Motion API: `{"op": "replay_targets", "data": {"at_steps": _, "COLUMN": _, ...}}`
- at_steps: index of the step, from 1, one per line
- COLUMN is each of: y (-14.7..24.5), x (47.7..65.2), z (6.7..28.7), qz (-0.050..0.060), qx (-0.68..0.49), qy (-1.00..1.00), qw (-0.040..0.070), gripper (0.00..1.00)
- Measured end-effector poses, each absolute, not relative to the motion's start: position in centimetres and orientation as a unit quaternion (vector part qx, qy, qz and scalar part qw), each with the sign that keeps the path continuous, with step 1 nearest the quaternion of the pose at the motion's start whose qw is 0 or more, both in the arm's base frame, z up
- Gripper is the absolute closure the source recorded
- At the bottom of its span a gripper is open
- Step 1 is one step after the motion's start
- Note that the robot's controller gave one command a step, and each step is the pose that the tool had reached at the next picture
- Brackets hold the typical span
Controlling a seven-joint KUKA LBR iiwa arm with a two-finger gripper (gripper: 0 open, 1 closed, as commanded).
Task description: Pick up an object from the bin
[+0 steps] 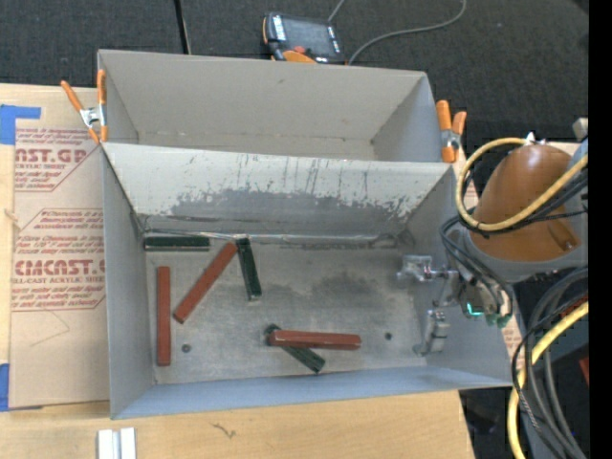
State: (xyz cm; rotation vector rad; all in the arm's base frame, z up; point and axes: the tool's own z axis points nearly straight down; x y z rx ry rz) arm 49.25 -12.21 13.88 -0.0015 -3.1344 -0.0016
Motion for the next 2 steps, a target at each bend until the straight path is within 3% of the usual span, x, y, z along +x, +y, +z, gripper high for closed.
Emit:
{"op": "replay_targets", "data": {"at_steps": 1, "y": -3.5, "x": 51.9, "z": 8.5, "qz": -0.002, "qx": 0.031, "qy": -1.000, "qw": 0.001, "gripper": 0.00}}
{"op": "replay_targets", "data": {"at_steps": 2, "y": 2.7, "x": 49.7, "z": 6.8, "qz": -0.002, "qx": 0.028, "qy": -1.000, "qw": 0.002, "gripper": 0.00}}
